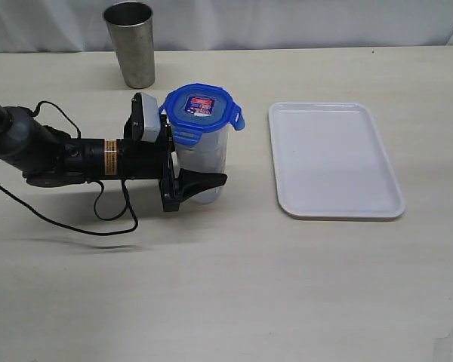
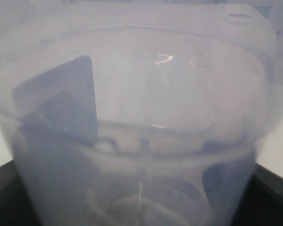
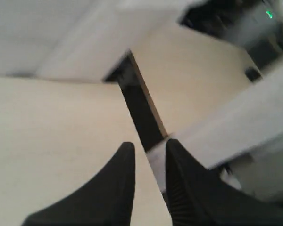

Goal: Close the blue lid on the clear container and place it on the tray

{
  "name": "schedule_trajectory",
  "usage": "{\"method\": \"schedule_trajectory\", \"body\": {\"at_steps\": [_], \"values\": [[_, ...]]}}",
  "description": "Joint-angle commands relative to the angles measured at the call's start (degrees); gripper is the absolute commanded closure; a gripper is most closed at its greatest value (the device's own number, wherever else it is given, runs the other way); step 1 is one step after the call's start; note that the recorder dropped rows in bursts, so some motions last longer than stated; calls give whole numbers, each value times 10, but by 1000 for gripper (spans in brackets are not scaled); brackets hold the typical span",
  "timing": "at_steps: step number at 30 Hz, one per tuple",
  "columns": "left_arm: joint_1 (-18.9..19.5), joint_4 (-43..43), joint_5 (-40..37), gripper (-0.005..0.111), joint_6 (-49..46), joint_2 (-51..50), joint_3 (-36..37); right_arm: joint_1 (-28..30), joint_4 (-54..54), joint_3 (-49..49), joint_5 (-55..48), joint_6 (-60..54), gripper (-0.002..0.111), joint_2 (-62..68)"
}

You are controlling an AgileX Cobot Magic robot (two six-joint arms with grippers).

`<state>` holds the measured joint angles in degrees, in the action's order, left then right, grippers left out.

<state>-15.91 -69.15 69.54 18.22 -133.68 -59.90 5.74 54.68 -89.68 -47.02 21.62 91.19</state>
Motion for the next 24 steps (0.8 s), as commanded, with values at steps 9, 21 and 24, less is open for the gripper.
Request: {"method": "schedule_trajectory", "body": {"at_steps": [9, 21, 24], "values": [[-1, -7, 4, 107, 2, 0, -4, 2, -730, -82, -139, -543, 85, 59], [-1, -7, 4, 107, 13, 0, -4, -290, -697, -82, -194, -629, 67, 35], [-1, -7, 4, 107, 15, 0, -4, -353, -681, -75, -204, -641, 67, 44]]}}
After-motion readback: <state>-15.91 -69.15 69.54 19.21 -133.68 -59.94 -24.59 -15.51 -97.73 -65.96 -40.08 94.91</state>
